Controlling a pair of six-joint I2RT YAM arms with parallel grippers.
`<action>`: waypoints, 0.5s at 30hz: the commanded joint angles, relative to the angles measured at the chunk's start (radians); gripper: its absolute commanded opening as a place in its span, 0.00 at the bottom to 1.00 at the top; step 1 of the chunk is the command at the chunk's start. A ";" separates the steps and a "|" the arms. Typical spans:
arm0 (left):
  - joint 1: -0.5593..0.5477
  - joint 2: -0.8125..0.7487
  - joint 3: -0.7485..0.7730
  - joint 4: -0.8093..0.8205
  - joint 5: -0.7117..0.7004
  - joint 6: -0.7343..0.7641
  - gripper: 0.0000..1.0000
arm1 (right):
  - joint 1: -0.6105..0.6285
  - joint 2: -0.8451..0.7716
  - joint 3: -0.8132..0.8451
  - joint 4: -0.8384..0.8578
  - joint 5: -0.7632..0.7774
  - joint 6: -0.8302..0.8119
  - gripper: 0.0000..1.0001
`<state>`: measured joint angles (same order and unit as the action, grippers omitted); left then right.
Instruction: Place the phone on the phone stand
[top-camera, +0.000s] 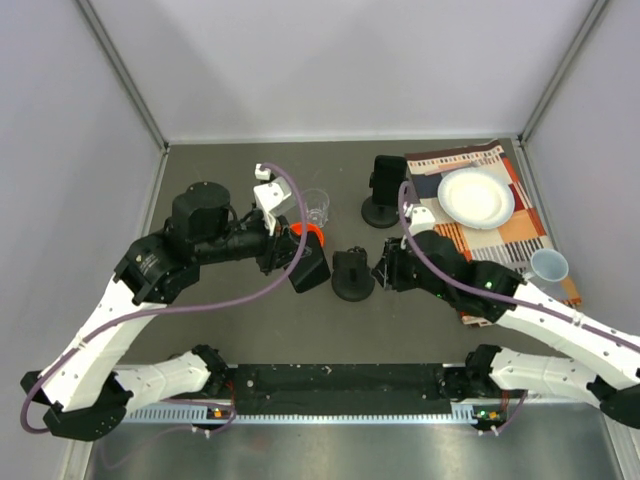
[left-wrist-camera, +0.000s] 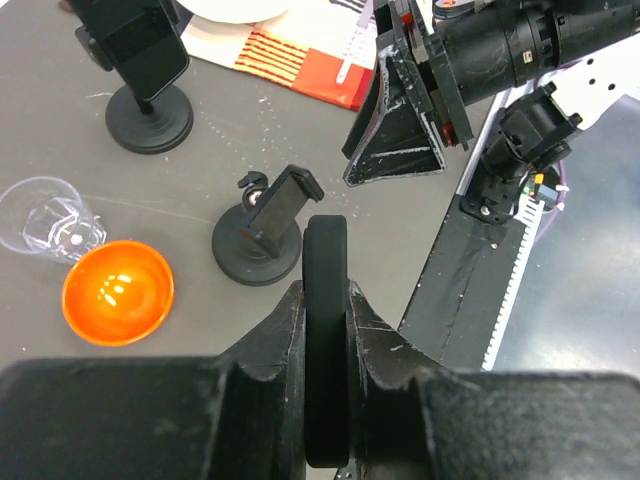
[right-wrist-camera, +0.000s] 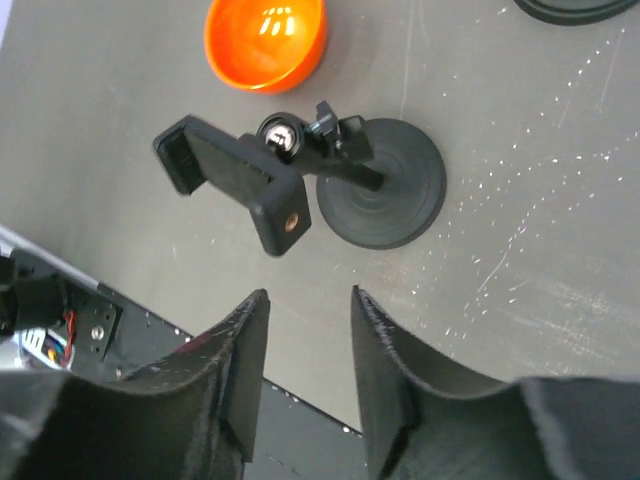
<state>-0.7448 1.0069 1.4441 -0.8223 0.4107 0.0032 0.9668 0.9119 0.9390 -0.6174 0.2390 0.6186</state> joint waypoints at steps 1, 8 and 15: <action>0.001 -0.047 -0.027 0.083 -0.039 0.004 0.00 | 0.073 0.059 0.079 0.015 0.180 0.044 0.35; 0.001 -0.062 -0.074 0.107 -0.004 0.004 0.00 | 0.084 0.130 0.103 0.076 0.146 0.010 0.38; -0.001 -0.057 -0.085 0.124 0.019 -0.002 0.00 | 0.082 0.165 0.112 0.110 0.118 -0.023 0.41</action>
<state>-0.7448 0.9684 1.3544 -0.8139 0.3965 0.0032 1.0370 1.0599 0.9977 -0.5610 0.3637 0.6231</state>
